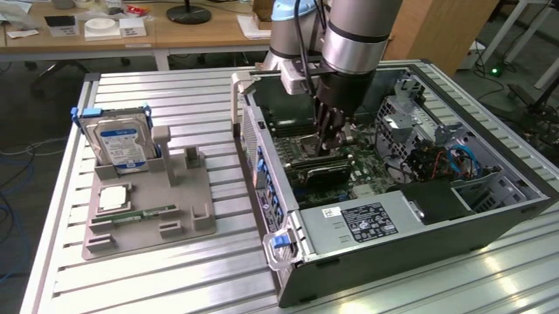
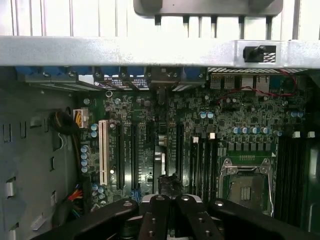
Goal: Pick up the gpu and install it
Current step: 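Press down on the gpu until it lock into place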
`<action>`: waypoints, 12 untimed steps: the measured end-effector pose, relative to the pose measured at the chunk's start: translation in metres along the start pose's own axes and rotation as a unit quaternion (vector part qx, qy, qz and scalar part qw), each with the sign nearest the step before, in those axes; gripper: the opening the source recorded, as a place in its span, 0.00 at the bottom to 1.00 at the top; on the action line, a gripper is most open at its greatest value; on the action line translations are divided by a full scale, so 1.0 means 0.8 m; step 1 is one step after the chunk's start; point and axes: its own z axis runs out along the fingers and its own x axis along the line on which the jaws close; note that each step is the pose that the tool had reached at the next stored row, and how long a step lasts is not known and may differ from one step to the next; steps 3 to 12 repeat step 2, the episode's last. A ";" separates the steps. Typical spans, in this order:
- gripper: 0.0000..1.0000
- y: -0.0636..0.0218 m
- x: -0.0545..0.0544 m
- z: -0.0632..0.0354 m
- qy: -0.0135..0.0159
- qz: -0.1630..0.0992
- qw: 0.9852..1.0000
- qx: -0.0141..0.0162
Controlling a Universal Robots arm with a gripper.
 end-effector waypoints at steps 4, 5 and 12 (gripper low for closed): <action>0.10 0.000 0.000 0.000 0.000 0.000 1.000 0.000; 0.10 0.000 0.000 0.000 0.000 0.000 1.000 0.000; 0.10 0.000 0.000 0.000 0.000 0.000 1.000 0.000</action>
